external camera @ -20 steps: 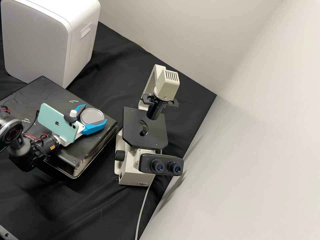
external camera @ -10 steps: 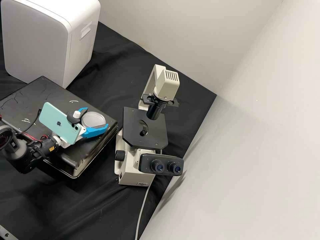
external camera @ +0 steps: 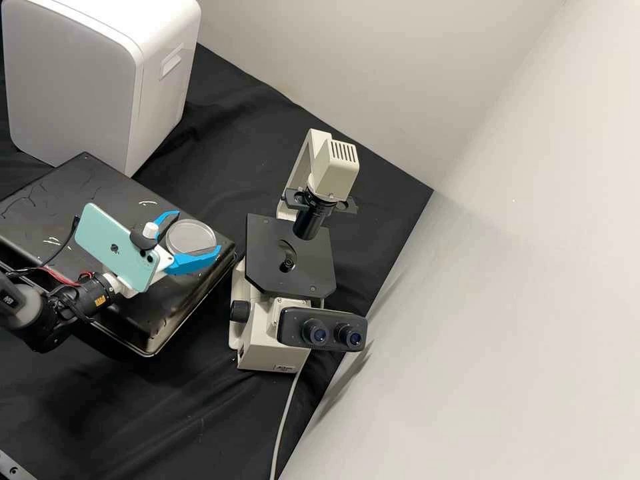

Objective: Place the petri dish on the microscope

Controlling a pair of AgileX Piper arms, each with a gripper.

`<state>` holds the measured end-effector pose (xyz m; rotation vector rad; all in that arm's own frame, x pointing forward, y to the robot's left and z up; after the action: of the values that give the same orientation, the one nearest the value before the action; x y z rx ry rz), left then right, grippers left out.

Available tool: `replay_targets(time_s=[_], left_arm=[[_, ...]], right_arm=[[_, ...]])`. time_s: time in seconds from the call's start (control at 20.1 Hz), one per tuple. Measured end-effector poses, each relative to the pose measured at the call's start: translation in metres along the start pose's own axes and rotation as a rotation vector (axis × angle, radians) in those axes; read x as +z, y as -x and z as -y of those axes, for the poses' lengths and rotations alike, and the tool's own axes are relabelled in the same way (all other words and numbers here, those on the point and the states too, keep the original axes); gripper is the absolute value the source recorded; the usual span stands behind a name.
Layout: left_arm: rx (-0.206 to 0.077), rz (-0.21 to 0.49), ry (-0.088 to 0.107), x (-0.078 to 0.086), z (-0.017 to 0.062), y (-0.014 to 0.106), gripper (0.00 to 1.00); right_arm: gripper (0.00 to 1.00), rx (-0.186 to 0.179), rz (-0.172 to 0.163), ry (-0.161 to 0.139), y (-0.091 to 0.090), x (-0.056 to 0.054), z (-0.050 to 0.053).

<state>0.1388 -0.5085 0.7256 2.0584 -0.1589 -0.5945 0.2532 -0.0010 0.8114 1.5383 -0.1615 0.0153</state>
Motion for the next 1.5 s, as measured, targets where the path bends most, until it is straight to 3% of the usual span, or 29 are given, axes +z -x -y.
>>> replay_targets(time_s=[0.2,0.4,0.7,1.05,1.5], left_arm=[[0.0,0.0,0.0,0.0,0.0,0.0,1.0],[0.0,0.0,0.0,0.0,0.0,0.0,1.0],[0.0,0.0,0.0,0.0,0.0,0.0,1.0],[0.0,0.0,0.0,0.0,0.0,0.0,1.0],[-0.012,-0.003,-0.004,0.0,0.0022,-0.001,1.0]], right_arm=[[0.0,0.044,-0.002,-0.045,0.001,0.0,-0.012],[0.0,0.069,-0.014,-0.038,0.004,0.0,-0.02],[0.0,0.095,-0.027,-0.063,0.009,0.001,-0.03],[0.0,0.1,-0.029,-0.063,0.01,0.0,-0.032],[0.0,0.126,0.003,-0.06,-0.024,0.012,-0.035]])
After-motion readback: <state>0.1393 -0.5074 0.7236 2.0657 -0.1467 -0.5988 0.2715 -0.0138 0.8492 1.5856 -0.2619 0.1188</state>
